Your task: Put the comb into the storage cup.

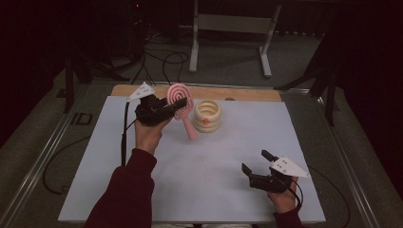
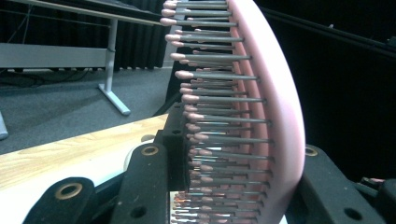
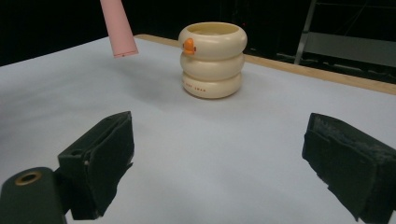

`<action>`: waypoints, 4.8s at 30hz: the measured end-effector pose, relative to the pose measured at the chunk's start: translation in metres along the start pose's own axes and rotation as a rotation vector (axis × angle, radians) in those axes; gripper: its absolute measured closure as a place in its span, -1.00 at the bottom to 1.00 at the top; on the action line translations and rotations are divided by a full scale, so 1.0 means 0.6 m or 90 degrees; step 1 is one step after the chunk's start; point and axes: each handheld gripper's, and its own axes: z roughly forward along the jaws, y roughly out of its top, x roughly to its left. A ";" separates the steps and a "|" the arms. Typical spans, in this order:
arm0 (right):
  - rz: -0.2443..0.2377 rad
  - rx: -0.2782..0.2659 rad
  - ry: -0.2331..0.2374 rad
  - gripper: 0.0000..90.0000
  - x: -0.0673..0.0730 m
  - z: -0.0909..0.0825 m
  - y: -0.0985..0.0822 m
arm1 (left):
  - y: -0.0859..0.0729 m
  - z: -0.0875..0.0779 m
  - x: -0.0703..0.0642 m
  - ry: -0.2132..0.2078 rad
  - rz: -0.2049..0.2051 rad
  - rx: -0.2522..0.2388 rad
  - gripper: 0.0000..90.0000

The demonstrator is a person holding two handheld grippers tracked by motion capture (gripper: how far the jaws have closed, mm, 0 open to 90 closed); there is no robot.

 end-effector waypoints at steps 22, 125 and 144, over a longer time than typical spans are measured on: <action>0.003 0.000 0.000 -0.80 -0.002 -0.001 -0.001 | 0.010 0.010 0.007 0.016 0.014 0.006 0.44; 0.018 0.001 0.011 -0.79 -0.013 0.000 -0.004 | 0.087 0.103 0.013 0.035 0.044 -0.017 0.44; 0.021 -0.003 0.012 -0.79 -0.014 -0.003 -0.003 | 0.091 0.131 0.012 0.048 0.036 -0.026 0.44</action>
